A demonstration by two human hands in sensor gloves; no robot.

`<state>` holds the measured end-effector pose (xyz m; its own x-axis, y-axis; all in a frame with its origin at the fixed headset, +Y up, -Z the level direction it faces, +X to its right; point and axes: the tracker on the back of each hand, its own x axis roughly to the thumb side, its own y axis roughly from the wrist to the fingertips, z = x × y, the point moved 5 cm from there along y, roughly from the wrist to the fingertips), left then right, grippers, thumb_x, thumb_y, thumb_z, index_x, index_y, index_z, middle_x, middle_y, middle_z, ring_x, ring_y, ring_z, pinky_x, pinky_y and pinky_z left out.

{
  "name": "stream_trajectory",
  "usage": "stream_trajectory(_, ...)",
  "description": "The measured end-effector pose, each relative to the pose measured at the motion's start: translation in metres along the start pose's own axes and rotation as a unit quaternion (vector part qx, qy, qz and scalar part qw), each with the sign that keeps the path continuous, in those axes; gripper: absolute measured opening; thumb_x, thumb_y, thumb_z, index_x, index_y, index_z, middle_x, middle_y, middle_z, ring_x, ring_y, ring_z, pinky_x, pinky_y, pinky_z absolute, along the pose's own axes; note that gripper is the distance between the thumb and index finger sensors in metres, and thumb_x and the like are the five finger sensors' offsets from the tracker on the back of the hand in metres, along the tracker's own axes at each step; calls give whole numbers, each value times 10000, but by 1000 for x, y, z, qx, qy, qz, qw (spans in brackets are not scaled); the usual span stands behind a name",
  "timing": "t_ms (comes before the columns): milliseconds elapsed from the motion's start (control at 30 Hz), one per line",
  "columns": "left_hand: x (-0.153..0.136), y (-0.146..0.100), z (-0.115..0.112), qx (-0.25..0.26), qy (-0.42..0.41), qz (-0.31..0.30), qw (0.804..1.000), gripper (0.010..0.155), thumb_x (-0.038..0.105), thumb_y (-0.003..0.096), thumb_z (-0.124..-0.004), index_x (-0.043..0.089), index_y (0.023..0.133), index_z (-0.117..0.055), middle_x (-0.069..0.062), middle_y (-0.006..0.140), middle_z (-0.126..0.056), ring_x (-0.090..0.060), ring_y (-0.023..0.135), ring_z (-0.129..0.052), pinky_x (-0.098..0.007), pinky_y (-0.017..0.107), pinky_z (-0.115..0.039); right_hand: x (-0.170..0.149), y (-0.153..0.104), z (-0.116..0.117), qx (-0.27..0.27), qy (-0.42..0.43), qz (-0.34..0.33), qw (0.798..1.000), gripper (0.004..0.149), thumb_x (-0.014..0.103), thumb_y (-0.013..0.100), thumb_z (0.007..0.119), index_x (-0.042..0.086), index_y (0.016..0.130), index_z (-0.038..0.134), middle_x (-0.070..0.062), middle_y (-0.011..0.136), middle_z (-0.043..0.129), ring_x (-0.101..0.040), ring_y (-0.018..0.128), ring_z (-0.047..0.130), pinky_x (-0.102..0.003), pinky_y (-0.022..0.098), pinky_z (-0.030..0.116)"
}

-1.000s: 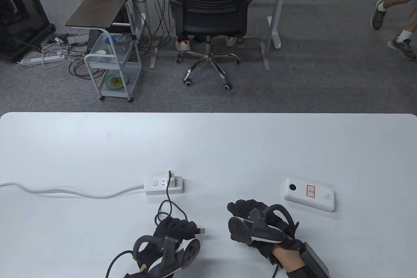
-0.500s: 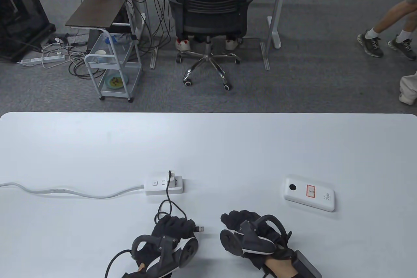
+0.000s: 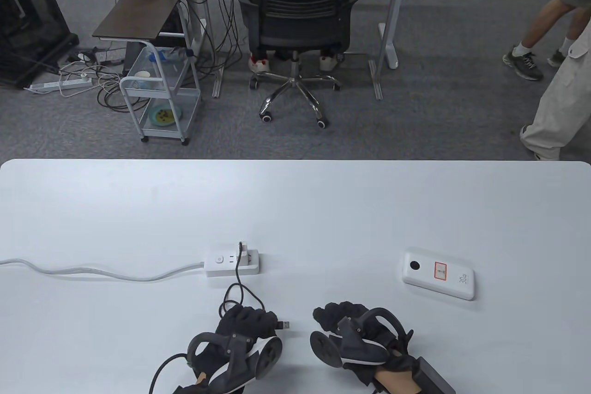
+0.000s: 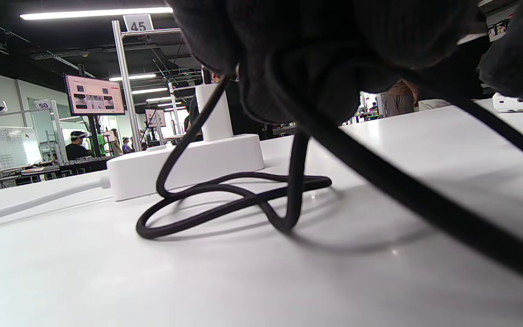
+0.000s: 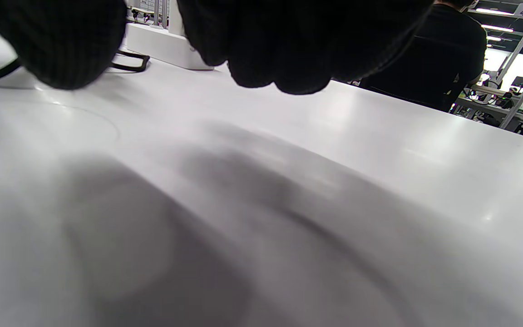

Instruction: Unplug the charger and disconnect the battery pack

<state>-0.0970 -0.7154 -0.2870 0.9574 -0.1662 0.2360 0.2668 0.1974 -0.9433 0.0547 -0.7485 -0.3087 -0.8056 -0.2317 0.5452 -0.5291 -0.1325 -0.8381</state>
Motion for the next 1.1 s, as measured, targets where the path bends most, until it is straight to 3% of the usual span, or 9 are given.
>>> stream_trajectory(867,1,16,1,3,-13,7,1000,397,539,450,-809,469,836,-867,231,853,-1010,-52,839,-1064,-268,764,-802,1,-17,-13,-6,-46,-15,999,774,596,367,699,258,1042,534,-53,1088,656,-327,921,758,-514,662,678)
stream_trajectory(1100,4,32,17,9,-2,5,1000,398,549,443,-804,480,830,-865,241,851,-1008,-50,840,-1062,-273,765,-799,0,-16,-7,16,-45,-28,998,769,592,368,701,261,1041,533,-52,1090,652,-326,925,754,-517,665,675)
